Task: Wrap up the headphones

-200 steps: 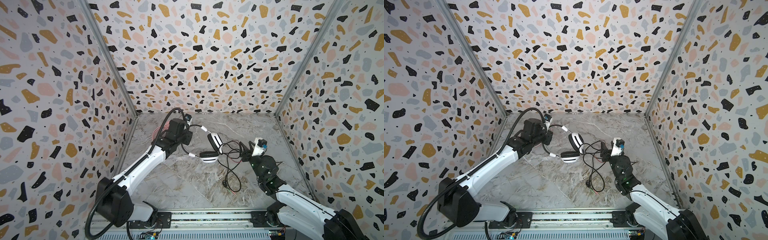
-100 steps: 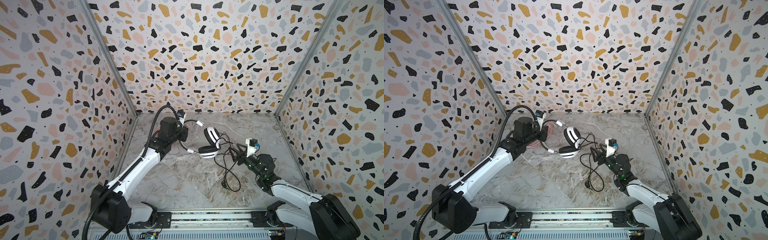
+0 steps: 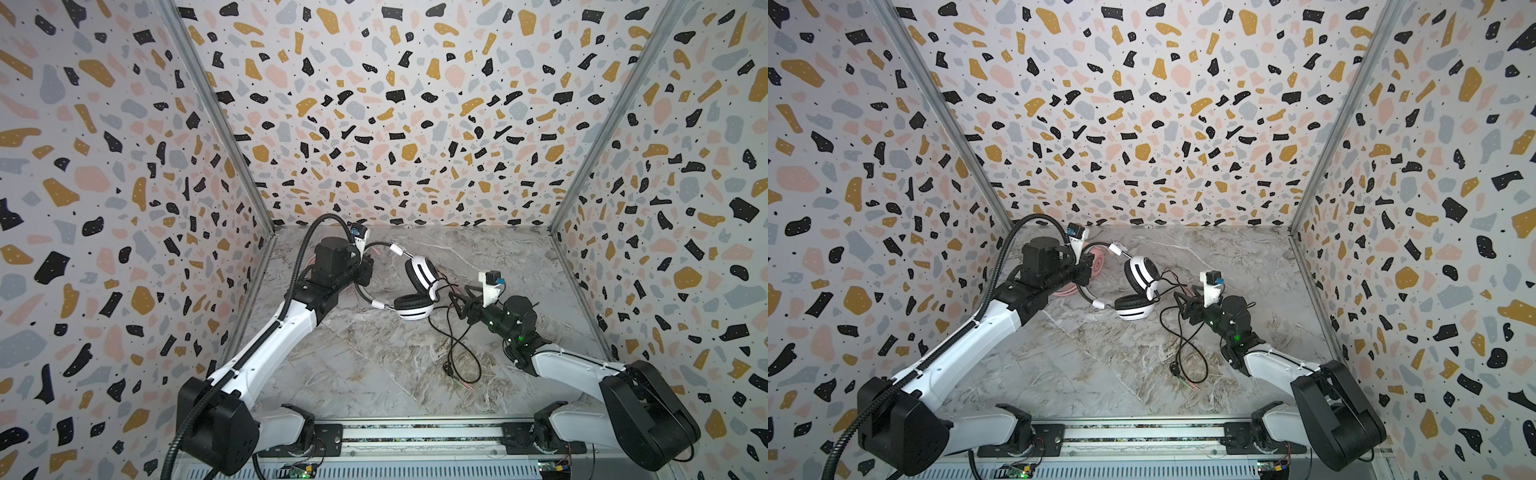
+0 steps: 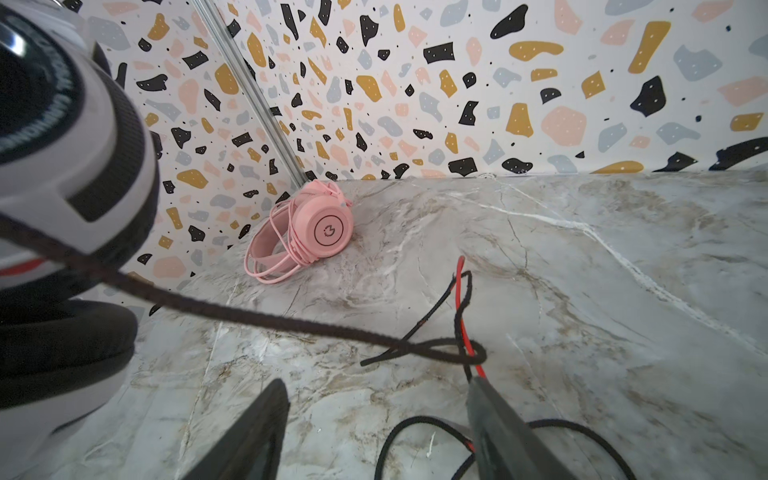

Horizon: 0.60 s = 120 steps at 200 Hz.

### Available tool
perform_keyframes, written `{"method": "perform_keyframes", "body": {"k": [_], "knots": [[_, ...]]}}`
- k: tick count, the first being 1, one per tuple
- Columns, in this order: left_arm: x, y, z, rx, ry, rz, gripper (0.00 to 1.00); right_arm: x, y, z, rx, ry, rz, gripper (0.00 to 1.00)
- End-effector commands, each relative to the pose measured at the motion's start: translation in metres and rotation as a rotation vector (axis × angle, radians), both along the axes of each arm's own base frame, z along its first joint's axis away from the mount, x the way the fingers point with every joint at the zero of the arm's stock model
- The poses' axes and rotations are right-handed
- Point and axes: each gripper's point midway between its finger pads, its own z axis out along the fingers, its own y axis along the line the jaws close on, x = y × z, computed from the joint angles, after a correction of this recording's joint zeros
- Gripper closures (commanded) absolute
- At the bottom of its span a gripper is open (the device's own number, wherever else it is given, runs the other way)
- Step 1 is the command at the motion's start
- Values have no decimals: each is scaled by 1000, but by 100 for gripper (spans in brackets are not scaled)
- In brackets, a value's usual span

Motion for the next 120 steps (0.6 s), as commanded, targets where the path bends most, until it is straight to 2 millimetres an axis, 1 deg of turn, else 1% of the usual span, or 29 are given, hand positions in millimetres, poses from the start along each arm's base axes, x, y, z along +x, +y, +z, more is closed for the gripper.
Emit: {"method": "perform_keyframes", "body": {"k": [1,25,44,55,69,77,88,101,109,120], "knots": [[3,-8,37,-73,-105,-30,100,8,5,18,-46,-52,7,30],[3,-14,34,-82,-86,-60,100,9,21,34,-40,-104,87,30],[2,-13,33,-79,-92,-57,100,14,35,38,-48,-119,143,31],[2,-13,35,-80,-93,-60,100,19,42,37,-65,-116,165,34],[2,-13,34,-80,-92,-60,100,22,45,39,-71,-124,173,40],[2,-12,32,-74,-90,-54,100,24,45,42,-71,-137,169,47],[4,-11,31,-66,-87,-45,100,30,43,49,-79,-146,142,65],[6,-9,27,-58,-71,-32,100,37,38,59,-99,-150,98,81],[8,-8,25,-52,-61,-22,100,38,35,68,-108,-167,80,87],[10,-5,24,-41,-53,2,100,38,25,82,-117,-193,30,91]]}}
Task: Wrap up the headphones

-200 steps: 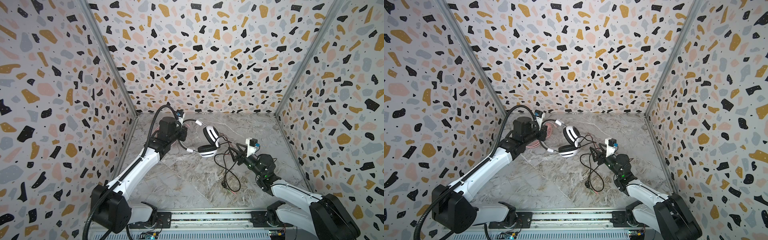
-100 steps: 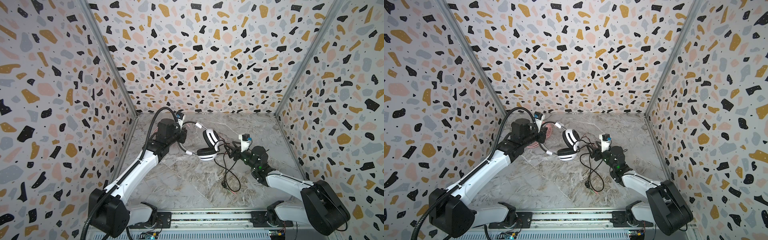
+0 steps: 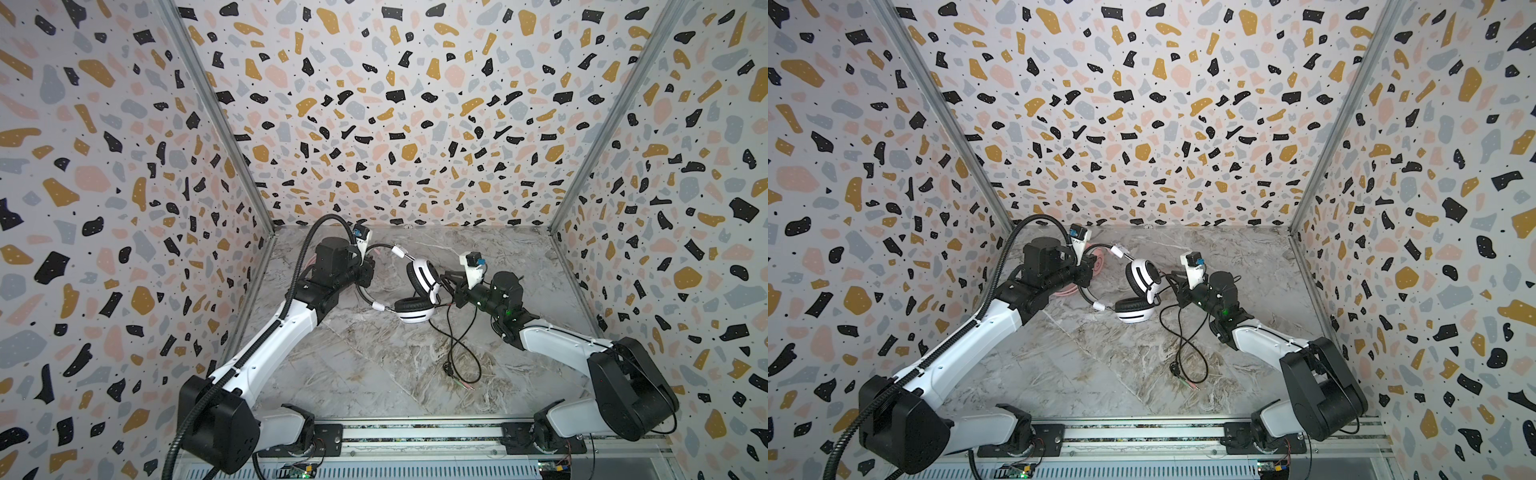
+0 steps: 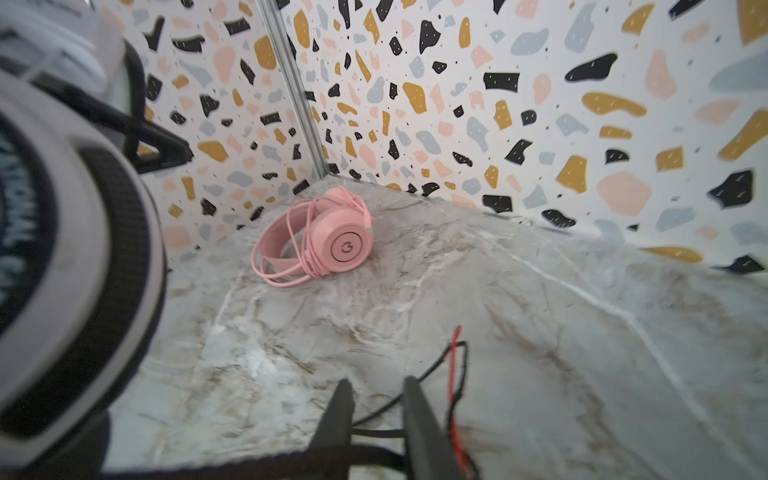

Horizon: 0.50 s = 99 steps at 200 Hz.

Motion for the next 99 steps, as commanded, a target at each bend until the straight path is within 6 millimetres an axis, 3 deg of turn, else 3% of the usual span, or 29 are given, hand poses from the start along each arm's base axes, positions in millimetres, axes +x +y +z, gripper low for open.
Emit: {"method": "perform_keyframes", "body": {"k": [1,30,48,63,99], "knots": [[12,0,30,-42,-73,30,100,3,-15,49,-5,-106,-85,91],[19,21,28,-24,-68,141,100,-15,-52,85,26,-172,-227,94],[23,37,31,-54,-67,206,100,-41,-74,91,65,-193,-276,95],[27,51,34,-83,-71,253,100,-60,-88,79,84,-179,-303,95],[35,74,47,-239,-76,265,100,-85,-100,24,57,-65,-305,95]]}}
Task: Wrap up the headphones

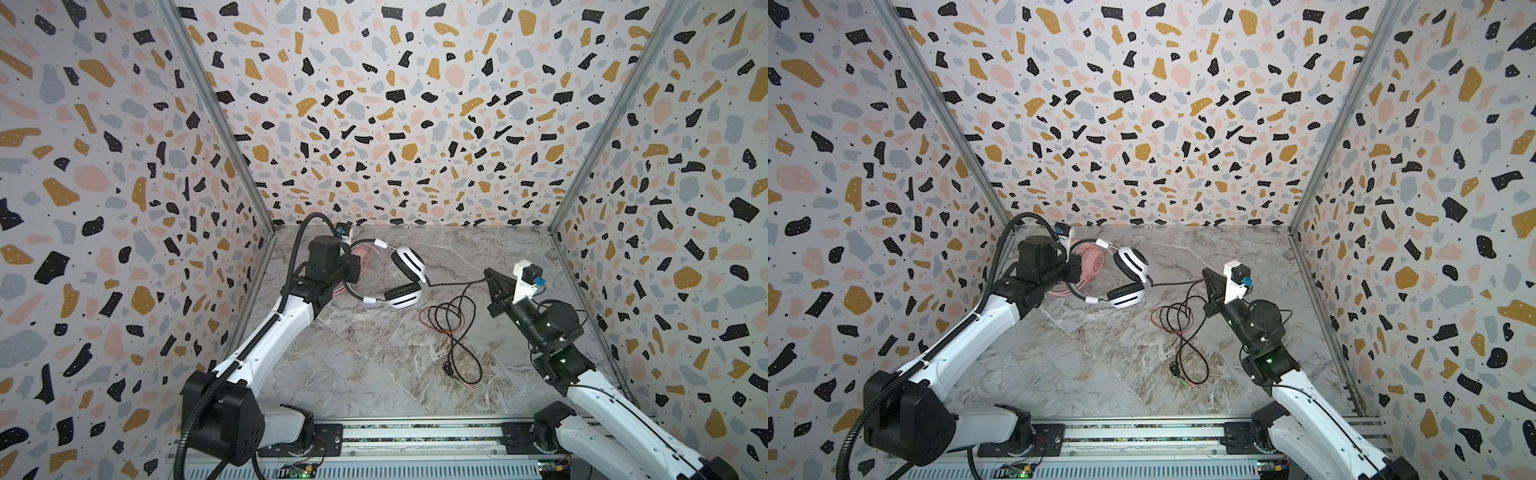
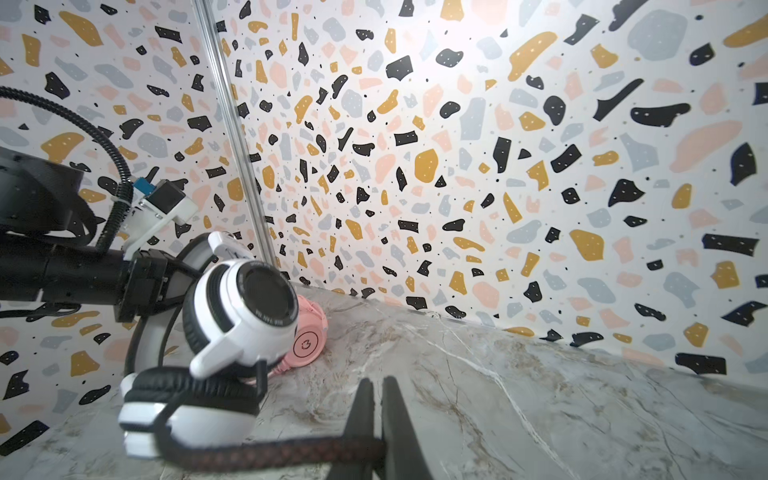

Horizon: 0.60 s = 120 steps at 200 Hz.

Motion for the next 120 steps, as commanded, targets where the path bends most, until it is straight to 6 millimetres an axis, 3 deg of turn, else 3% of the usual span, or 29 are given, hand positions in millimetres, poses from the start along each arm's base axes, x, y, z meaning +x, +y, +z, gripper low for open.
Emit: {"method": "perform_keyframes", "body": {"k": [1,25,63,75,93,120], "knots": [[11,7,62,-196,-167,17,100,-3,-9,-58,-31,168,-37,95],[11,12,69,-227,-189,17,100,-10,-9,-86,-6,246,-20,91],[7,-4,79,-293,-212,-61,100,-14,24,-106,-43,324,124,83],[6,-3,79,-296,-217,-62,100,-13,34,-110,-65,344,153,74],[5,-5,81,-299,-217,-71,100,-13,51,-109,-95,359,203,50],[3,-9,84,-318,-223,-98,100,-12,71,-115,-118,374,249,44]]}}
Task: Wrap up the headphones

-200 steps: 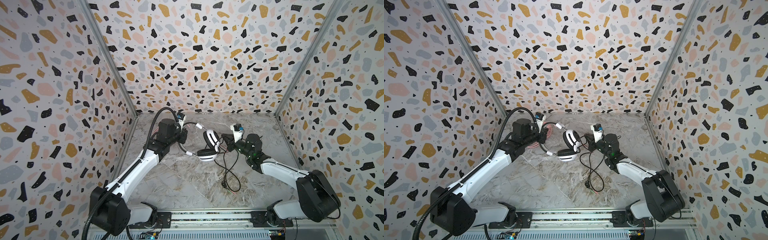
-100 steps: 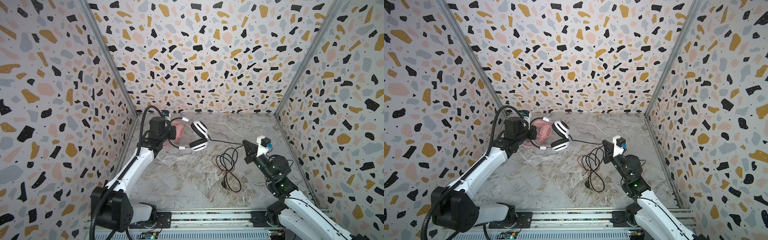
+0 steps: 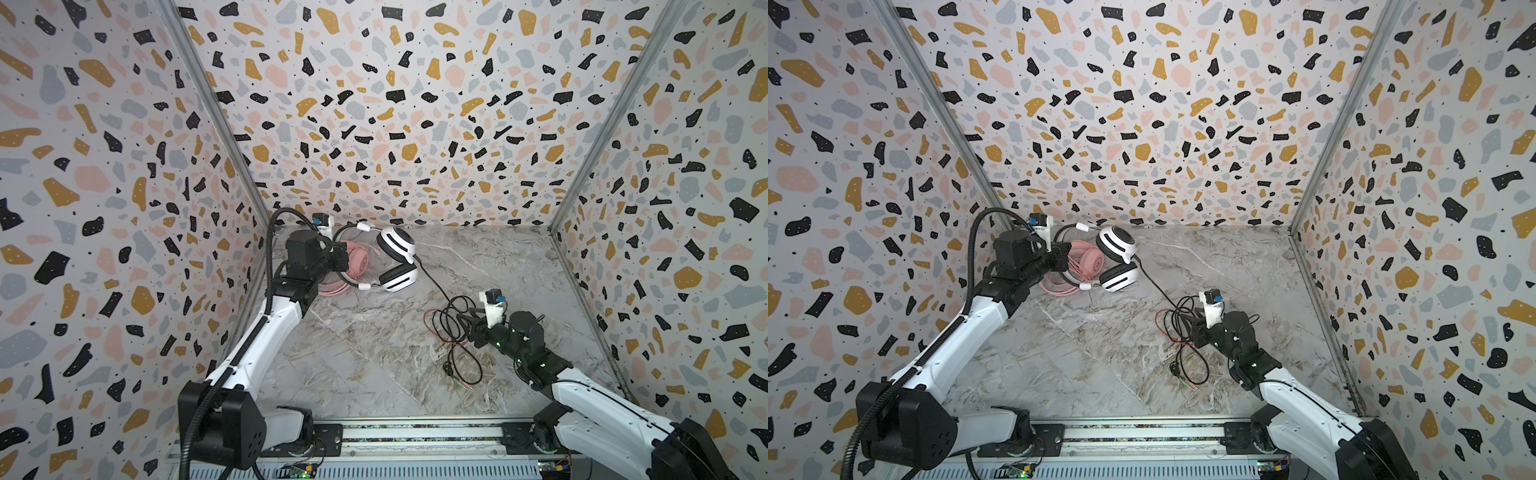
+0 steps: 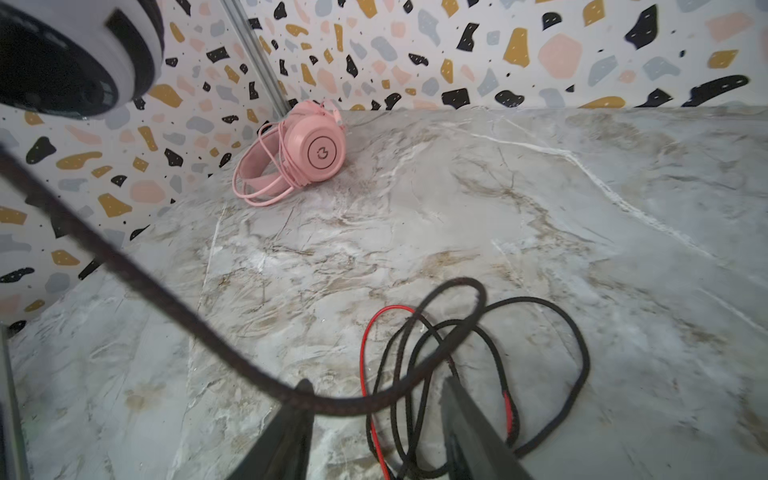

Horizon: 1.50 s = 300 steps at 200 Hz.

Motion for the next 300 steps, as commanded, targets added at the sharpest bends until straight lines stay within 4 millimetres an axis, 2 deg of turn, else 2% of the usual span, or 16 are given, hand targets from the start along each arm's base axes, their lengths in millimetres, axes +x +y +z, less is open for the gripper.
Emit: {"method": "perform_keyframes", "body": {"k": [1,17,33,48,84,99,119,144,183,206,222,261,283,300], "knots": [[-3,-11,45,-94,-136,-48,100,3,20,23,32,-46,56,44],[-3,-16,47,-109,-133,-74,100,3,28,17,38,-26,82,43],[-5,-24,61,-150,-138,-115,100,4,31,9,36,-12,92,41],[-8,-28,85,-215,-159,-133,100,7,30,2,22,1,76,40],[-9,-33,147,-339,-207,-152,100,13,33,2,16,0,74,39],[-8,-35,171,-407,-217,-167,100,19,30,-6,5,15,51,38],[-6,-37,199,-465,-234,-188,100,23,29,-15,13,48,49,38],[-2,-33,221,-497,-254,-175,100,20,25,-21,19,52,45,38],[-4,-33,231,-502,-260,-178,100,26,21,-14,51,32,52,38],[-7,-31,234,-511,-266,-172,100,23,36,-7,74,15,137,38],[-6,-27,241,-511,-281,-161,100,16,50,-9,87,33,208,38],[0,-26,247,-515,-256,-170,100,-9,54,-12,59,-36,261,38],[1,-26,249,-513,-257,-172,100,-10,65,-9,3,-85,297,37],[1,-28,249,-521,-252,-178,100,-2,78,-7,-69,-130,311,37]]}}
